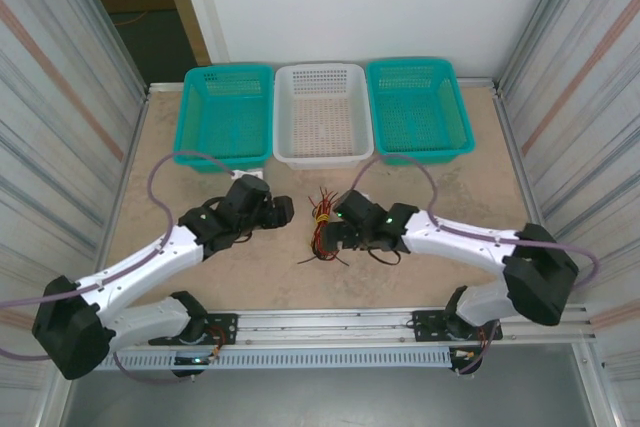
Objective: Untangle the cables
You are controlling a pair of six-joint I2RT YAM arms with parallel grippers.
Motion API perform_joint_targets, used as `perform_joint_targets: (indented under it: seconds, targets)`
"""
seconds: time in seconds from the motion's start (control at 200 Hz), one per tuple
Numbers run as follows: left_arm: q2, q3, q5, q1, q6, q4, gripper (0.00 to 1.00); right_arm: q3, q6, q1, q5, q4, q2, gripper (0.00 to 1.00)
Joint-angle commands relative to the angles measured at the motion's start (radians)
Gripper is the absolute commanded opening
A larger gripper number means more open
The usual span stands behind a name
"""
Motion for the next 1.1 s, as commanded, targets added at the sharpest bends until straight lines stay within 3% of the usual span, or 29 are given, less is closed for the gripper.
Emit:
perform_joint_targets:
  seconds: [0.0,0.19,0.386,0.471,0.541,0.656,0.776,0.957,1.097]
  targets:
    - [-0.024,0.000,0.009,-0.004,-0.041,0.015,0.80,0.056,-0.041,0.005,-0.114,0.102,0.078,0.97]
    - [-0.060,-0.035,0.050,-0.004,-0.088,0.033,0.82,0.096,-0.051,0.005,-0.113,0.121,0.205,0.81]
    - [-0.049,-0.033,0.106,0.028,-0.123,0.037,0.84,0.058,-0.065,0.006,-0.086,0.140,0.164,0.45]
    - [-0.035,-0.023,0.194,0.091,-0.162,0.043,0.82,0.037,-0.101,0.006,-0.066,0.126,0.109,0.26]
    - [-0.026,-0.013,0.280,0.139,-0.180,0.060,0.81,0.031,-0.147,0.006,-0.051,0.098,0.060,0.17]
    - [-0.025,0.019,0.377,0.172,-0.165,0.066,0.81,0.032,-0.258,0.006,-0.069,0.049,-0.045,0.11]
    - [-0.017,0.065,0.507,0.187,-0.129,0.089,0.83,0.063,-0.370,0.006,-0.178,-0.023,-0.139,0.11]
    - [0.041,0.117,0.723,0.218,-0.119,0.132,0.88,0.166,-0.475,0.009,-0.294,-0.189,-0.153,0.10]
    - [0.073,0.150,0.812,0.234,-0.096,0.119,0.94,0.211,-0.514,0.024,-0.331,-0.235,-0.156,0.12]
